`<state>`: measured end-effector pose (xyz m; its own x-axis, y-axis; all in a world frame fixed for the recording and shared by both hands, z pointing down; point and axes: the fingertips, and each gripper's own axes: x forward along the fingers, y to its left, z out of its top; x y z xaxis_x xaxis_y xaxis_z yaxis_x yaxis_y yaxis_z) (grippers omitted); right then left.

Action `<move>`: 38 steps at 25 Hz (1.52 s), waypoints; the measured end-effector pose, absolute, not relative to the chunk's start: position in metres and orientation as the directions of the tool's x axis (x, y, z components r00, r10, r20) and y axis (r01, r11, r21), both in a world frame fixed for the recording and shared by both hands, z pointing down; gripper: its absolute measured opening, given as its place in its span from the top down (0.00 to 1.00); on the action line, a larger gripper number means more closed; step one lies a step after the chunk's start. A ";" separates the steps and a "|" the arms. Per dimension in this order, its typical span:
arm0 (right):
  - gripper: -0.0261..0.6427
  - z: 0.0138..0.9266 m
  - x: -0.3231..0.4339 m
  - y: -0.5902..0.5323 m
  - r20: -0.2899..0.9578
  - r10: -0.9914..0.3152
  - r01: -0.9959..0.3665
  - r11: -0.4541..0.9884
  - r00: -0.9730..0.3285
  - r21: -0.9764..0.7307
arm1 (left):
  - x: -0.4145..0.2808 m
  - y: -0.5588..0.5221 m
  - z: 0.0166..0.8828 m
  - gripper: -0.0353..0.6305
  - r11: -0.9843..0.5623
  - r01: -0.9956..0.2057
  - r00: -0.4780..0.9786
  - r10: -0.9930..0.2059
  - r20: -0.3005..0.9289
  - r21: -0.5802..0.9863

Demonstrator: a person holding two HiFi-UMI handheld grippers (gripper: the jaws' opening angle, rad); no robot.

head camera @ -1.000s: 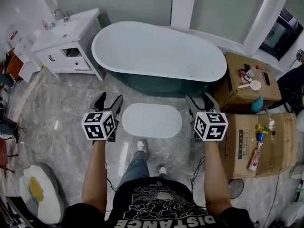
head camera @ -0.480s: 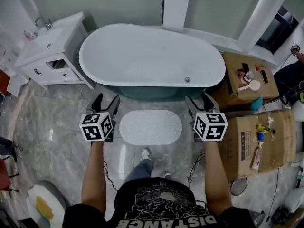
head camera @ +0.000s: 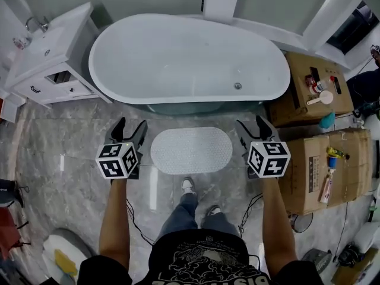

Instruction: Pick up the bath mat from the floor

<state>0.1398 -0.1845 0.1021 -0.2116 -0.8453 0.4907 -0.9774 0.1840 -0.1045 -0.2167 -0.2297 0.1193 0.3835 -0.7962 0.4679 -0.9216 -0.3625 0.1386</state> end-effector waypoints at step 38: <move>0.45 0.529 0.199 -0.113 0.677 -0.684 -0.962 0.188 -0.272 -0.197 | -0.207 -0.152 0.519 0.40 -0.320 -0.938 0.320 -0.646 0.693 0.135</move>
